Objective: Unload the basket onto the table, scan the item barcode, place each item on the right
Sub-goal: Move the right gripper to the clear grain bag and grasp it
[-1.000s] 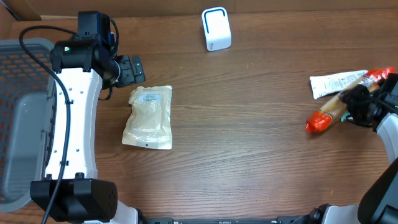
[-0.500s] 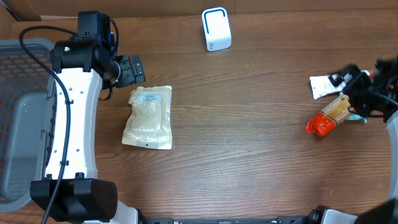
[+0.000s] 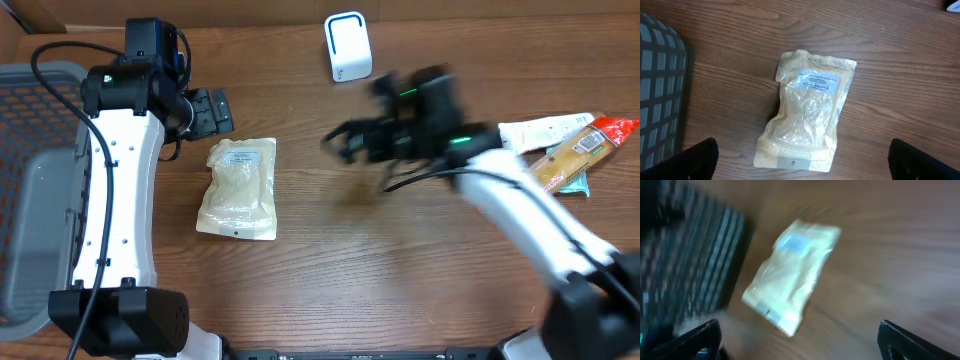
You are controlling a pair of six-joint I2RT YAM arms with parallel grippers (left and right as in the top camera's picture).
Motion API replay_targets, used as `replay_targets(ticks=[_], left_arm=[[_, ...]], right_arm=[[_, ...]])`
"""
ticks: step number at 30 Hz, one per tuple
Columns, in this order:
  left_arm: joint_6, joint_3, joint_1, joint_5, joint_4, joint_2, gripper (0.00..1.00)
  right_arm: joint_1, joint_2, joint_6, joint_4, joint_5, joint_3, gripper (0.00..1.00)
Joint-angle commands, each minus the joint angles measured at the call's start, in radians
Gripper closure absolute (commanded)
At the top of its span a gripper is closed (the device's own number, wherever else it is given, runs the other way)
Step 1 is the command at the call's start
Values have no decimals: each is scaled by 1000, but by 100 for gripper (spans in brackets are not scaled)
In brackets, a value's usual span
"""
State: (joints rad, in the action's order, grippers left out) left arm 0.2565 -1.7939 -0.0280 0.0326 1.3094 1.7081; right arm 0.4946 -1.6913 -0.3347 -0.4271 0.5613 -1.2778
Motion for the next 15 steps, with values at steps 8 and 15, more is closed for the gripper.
replay_targets(ticks=[8, 15], left_arm=[[13, -1, 3, -7, -2, 7, 0], [13, -1, 3, -7, -2, 7, 1]], right_arm=[[294, -281, -66, 289, -134, -6, 0], [377, -374, -65, 428, -148, -6, 32]])
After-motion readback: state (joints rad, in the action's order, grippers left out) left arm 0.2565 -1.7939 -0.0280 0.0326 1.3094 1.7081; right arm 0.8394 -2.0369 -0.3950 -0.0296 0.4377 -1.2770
